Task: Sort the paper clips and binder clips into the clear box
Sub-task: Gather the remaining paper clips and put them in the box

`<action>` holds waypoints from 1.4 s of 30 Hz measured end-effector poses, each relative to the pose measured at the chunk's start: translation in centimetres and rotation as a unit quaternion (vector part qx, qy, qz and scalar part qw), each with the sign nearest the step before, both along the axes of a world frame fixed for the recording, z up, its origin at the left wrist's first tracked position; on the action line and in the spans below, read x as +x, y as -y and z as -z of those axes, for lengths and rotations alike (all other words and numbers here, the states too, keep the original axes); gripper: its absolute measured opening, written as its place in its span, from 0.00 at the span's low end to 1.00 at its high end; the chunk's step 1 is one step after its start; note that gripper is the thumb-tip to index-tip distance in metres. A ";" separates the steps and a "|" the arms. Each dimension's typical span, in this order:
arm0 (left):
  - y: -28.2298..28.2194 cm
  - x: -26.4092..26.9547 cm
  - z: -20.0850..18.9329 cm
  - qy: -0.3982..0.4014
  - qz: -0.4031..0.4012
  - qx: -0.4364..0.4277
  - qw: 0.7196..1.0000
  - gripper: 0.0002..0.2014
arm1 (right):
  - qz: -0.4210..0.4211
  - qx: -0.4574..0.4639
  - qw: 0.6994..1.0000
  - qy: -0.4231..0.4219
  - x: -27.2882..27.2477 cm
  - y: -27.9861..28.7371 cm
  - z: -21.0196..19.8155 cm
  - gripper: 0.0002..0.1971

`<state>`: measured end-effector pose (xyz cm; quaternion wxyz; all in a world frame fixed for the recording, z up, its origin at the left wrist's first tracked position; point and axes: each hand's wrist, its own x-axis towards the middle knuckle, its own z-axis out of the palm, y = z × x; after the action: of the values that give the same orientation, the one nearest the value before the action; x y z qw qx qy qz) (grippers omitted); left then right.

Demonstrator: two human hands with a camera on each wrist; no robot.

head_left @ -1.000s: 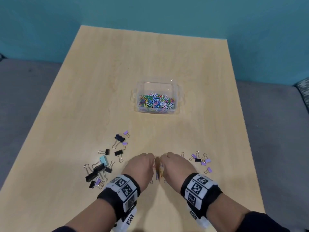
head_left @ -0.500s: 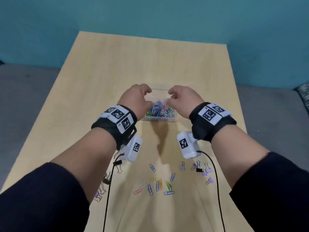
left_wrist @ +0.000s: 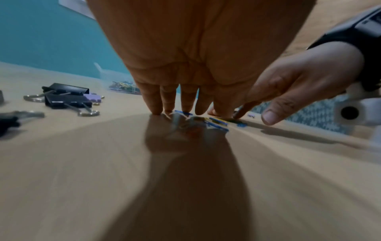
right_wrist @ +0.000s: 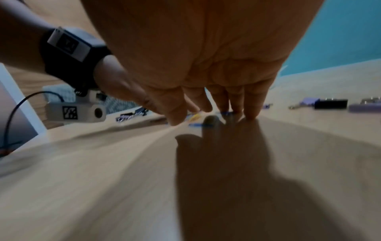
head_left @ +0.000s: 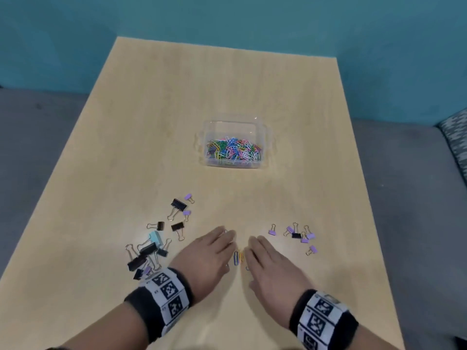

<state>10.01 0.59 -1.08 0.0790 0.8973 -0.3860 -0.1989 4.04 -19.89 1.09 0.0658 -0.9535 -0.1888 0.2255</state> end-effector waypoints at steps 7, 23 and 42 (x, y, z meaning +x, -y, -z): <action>-2.1 -3.6 -0.5 -0.001 -0.177 -0.056 0.983 0.31 | 0.056 0.050 0.997 -0.001 -2.3 0.6 -0.4 0.32; 1.0 -0.7 -0.2 -0.022 -0.222 -0.005 0.975 0.14 | 0.123 0.070 0.990 -0.021 2.1 -1.6 0.8 0.16; 2.7 -0.3 -1.8 -0.082 -0.244 0.037 0.966 0.08 | 0.028 -0.009 1.000 -0.002 3.4 -2.1 0.8 0.18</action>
<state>9.67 -2.15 0.69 0.1234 0.9473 -0.1397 -0.2605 7.41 -17.80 0.30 0.0640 -0.9586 -0.1600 0.2268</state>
